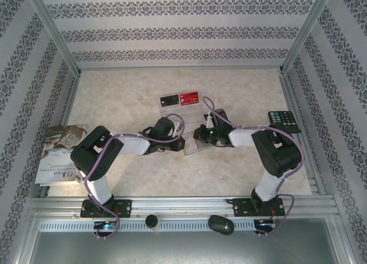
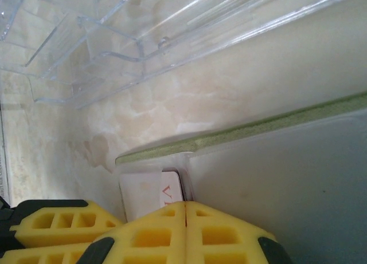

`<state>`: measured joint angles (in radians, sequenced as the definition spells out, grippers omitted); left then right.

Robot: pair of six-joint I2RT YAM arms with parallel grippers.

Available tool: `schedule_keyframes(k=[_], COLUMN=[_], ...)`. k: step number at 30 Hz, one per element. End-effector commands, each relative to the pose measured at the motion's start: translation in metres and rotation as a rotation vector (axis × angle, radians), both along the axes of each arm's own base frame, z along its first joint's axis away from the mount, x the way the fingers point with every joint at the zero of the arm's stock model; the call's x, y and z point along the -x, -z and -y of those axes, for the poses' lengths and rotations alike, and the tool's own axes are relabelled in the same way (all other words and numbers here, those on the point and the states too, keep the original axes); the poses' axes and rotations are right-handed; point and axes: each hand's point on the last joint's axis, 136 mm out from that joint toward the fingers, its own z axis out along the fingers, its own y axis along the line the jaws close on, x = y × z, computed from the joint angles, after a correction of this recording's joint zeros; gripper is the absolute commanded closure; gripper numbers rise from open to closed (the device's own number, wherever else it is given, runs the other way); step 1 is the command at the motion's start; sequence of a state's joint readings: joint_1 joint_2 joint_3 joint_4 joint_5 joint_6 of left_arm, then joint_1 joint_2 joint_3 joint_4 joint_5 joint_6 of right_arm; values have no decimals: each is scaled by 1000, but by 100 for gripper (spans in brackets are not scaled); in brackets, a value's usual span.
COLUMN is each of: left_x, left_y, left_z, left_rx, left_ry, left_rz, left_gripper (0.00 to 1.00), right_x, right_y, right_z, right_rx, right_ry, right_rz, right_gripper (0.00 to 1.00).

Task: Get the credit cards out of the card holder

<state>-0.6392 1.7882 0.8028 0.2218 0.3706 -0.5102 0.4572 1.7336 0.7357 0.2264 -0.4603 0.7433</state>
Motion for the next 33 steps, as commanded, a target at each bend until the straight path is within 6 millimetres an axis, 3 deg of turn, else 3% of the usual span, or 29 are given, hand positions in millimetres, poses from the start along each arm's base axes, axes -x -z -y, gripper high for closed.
schedule_keyframes(k=[1, 6, 10, 12, 13, 16, 24, 33], left_x=[31, 32, 32, 31, 32, 32, 34, 34], left_y=[53, 55, 56, 57, 58, 61, 64, 66], left_z=[-39, -42, -42, -42, -43, -43, -46, -44], left_rx=[-178, -182, -182, -186, -189, -193, -212, -207], left_ry=[-13, -11, -11, -7, -6, -8, -1, 3], left_rz=[-164, -172, -176, -178, -181, -187, -192, -197], left_gripper=[88, 89, 89, 89, 89, 89, 90, 91], right_x=[19, 21, 23, 25, 27, 28, 23, 25], right_y=[3, -8, -12, -20, -27, -26, -7, -1], right_z=[14, 38, 46, 35, 22, 10, 0, 8], right_rx=[123, 304, 351, 285, 217, 186, 143, 128], right_ry=[-33, -31, -26, -55, -100, -133, -148, -116], right_rz=[25, 115, 138, 164, 176, 156, 66, 22], right_gripper=[100, 100, 100, 100, 96, 85, 82, 81])
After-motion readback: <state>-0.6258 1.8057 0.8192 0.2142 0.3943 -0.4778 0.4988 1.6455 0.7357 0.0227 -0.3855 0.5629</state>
